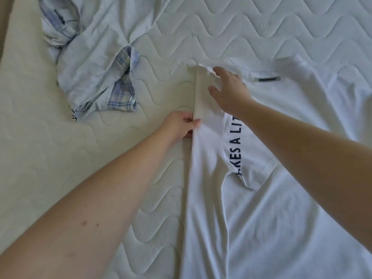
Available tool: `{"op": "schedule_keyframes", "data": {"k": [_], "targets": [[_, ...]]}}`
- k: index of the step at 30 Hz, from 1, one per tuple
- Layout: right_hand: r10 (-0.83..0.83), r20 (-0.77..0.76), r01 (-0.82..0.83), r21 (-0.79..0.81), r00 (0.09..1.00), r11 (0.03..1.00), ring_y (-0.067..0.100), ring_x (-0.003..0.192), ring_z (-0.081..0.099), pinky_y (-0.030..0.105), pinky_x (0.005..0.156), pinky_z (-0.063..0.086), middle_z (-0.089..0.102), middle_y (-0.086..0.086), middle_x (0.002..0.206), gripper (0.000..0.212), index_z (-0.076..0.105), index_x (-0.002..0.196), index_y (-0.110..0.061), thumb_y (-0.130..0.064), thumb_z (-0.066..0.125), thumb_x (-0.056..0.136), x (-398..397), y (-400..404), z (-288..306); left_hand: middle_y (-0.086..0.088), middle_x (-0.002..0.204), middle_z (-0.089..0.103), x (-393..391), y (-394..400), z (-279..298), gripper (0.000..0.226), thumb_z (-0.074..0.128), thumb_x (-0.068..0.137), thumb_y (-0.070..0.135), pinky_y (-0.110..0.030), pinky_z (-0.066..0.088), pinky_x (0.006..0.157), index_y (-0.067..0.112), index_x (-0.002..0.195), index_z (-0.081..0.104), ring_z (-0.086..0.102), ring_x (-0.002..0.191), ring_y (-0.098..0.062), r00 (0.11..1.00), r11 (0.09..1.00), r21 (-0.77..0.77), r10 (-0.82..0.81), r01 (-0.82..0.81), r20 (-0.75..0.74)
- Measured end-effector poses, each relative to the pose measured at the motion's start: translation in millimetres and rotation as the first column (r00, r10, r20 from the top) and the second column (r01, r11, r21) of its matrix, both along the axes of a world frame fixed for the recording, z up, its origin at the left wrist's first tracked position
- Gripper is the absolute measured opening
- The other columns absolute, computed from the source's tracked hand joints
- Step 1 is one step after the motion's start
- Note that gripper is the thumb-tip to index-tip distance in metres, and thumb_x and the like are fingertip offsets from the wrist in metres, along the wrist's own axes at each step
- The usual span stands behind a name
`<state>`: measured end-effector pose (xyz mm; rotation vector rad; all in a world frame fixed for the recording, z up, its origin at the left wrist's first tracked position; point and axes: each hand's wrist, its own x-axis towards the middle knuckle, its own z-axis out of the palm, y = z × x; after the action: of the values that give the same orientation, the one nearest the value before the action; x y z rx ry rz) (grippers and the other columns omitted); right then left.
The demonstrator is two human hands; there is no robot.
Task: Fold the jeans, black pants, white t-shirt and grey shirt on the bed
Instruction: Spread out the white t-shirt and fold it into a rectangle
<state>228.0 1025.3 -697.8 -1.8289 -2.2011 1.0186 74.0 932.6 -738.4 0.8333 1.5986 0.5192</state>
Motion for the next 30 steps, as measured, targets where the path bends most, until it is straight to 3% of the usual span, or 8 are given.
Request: {"op": "schedule_keyframes", "data": {"k": [3,8,11,13,17,20,26,30], "targets": [[-0.031,0.043,0.032,-0.024,0.999,0.999,0.028,0.135,0.036,0.041,0.110,0.028,0.045,0.004,0.146,0.057,0.034,0.147,-0.019,-0.038,0.049,0.096,-17,25,-8,-0.009,0.090,0.070,-5,-1,-1,0.012,0.059,0.094,0.004,-0.019,0.057,0.068,0.001,0.105,0.064,0.069,0.065,-0.005,0.990,0.999,-0.029,0.021,-0.017,0.140],[-0.055,0.141,0.064,-0.063,0.988,0.996,0.027,0.113,0.056,0.036,0.094,0.042,0.064,0.004,0.113,0.042,0.058,0.125,-0.020,-0.046,0.050,0.094,-39,49,-14,-0.015,0.100,0.074,-6,-4,-5,0.031,0.074,0.085,0.026,-0.033,0.058,0.086,0.001,0.103,0.070,0.071,0.091,-0.023,0.989,0.998,-0.022,0.060,-0.057,0.136],[-0.128,-0.039,0.124,-0.094,0.991,0.988,0.021,0.082,0.059,0.024,0.057,0.039,0.061,-0.001,0.082,0.023,0.067,0.102,-0.016,-0.033,0.054,0.093,-48,58,-15,-0.007,0.090,0.076,-7,-2,-9,0.029,0.076,0.082,0.037,-0.030,0.058,0.082,0.009,0.092,0.073,0.073,0.087,-0.020,0.991,0.998,-0.019,0.062,-0.060,0.121],[-0.220,-0.150,0.201,-0.131,0.964,0.971,0.016,0.067,0.054,0.021,0.049,0.034,0.057,-0.005,0.071,0.016,0.067,0.093,-0.019,-0.030,0.055,0.093,-49,63,-15,-0.002,0.084,0.076,-8,-2,-11,0.026,0.077,0.080,0.041,-0.029,0.058,0.079,0.016,0.085,0.072,0.073,0.082,-0.016,0.994,0.999,-0.011,0.048,-0.047,0.096],[-0.379,-0.278,0.315,-0.247,0.883,0.916,0.010,0.061,0.053,0.019,0.049,0.041,0.060,-0.004,0.085,0.023,0.063,0.115,-0.023,-0.028,0.059,0.093,-45,67,-20,0.000,0.087,0.076,-8,-3,-13,0.026,0.080,0.077,0.038,-0.032,0.056,0.088,0.017,0.090,0.073,0.073,0.087,-0.016,0.998,1.000,0.012,0.015,-0.015,0.066],[-0.320,-0.271,0.269,-0.208,0.908,0.940,0.008,0.074,0.055,0.017,0.053,0.040,0.059,-0.007,0.093,0.033,0.056,0.126,-0.024,-0.030,0.058,0.094,-41,67,-21,-0.003,0.094,0.076,-8,-3,-10,0.028,0.079,0.079,0.026,-0.034,0.054,0.093,0.010,0.101,0.072,0.072,0.091,-0.015,0.998,1.000,0.019,0.008,-0.010,0.069],[0.008,0.166,0.006,-0.084,0.986,0.996,0.024,0.098,0.056,0.041,0.095,0.045,0.061,-0.001,0.102,0.038,0.058,0.117,-0.021,-0.048,0.056,0.090,-20,53,-15,-0.015,0.111,0.071,-7,-9,5,0.028,0.068,0.090,0.015,-0.037,0.054,0.094,0.003,0.115,0.066,0.069,0.097,-0.022,0.987,0.997,-0.057,0.061,-0.053,0.147],[-0.125,-0.040,0.120,-0.104,0.991,0.987,0.020,0.080,0.056,0.027,0.070,0.042,0.054,-0.006,0.076,0.020,0.064,0.102,-0.019,-0.036,0.054,0.094,-29,46,-13,-0.007,0.107,0.072,-4,-36,11,0.040,0.077,0.082,0.017,-0.027,0.058,0.065,0.009,0.118,0.061,0.071,0.084,-0.015,0.982,0.986,-0.167,0.035,-0.004,0.187]]}}
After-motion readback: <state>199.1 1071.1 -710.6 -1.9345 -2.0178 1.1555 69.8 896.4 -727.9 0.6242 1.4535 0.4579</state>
